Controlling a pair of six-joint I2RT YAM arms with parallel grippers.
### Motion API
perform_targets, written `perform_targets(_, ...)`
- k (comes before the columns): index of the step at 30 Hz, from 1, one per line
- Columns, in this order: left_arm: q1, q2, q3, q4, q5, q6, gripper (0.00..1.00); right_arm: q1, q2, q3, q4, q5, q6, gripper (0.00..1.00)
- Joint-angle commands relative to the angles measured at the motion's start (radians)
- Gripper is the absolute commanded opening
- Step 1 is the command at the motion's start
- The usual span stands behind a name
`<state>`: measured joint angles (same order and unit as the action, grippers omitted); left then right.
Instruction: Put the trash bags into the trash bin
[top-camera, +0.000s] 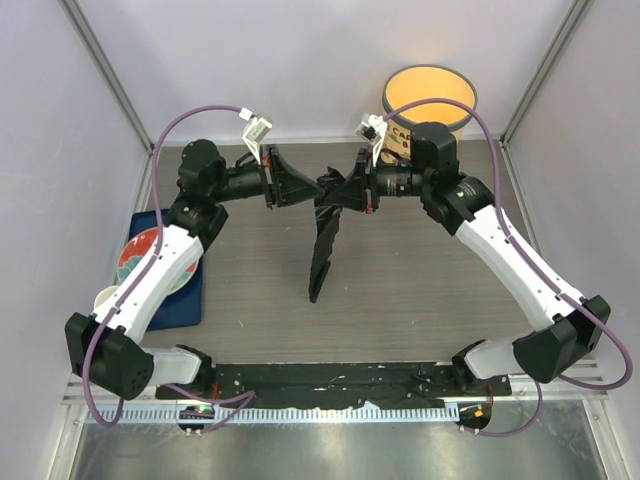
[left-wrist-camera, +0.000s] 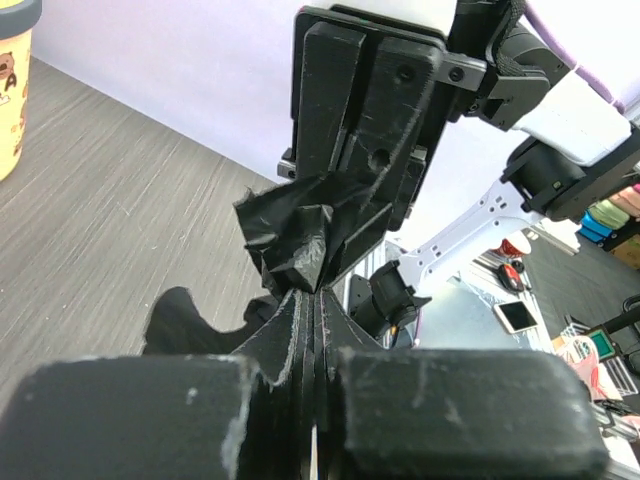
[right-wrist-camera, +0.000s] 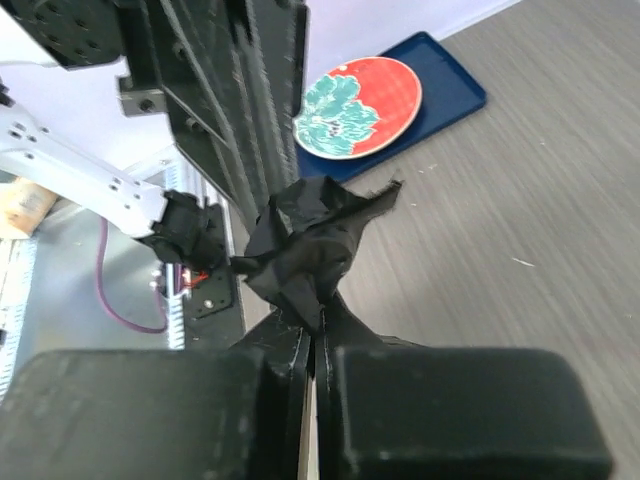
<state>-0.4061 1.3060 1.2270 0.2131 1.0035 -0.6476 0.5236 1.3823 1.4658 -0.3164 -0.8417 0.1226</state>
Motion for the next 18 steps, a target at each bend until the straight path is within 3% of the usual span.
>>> perform_targets(1,0.029,-0.05,0.011,0.019,0.03,-0.001,0.0,-0.04,-0.046,0.019,-0.076,0.03,-0.095,0.01)
perform_targets(11,0.093,-0.08,0.009,-0.084,0.02,0.094,0.0,-0.183,-0.074,0.036,-0.185,0.0,-0.143,0.01)
perform_targets(14,0.04,-0.065,0.055,-0.183,-0.002,0.221,0.3,-0.18,-0.074,0.012,-0.121,-0.068,-0.081,0.01)
perform_targets(15,0.023,-0.042,0.074,-0.204,-0.008,0.25,0.46,-0.177,-0.074,0.007,-0.107,-0.079,-0.074,0.01)
perform_targets(18,-0.036,-0.01,0.135,-0.239,-0.058,0.316,0.61,-0.149,-0.068,0.011,-0.098,-0.095,-0.08,0.01)
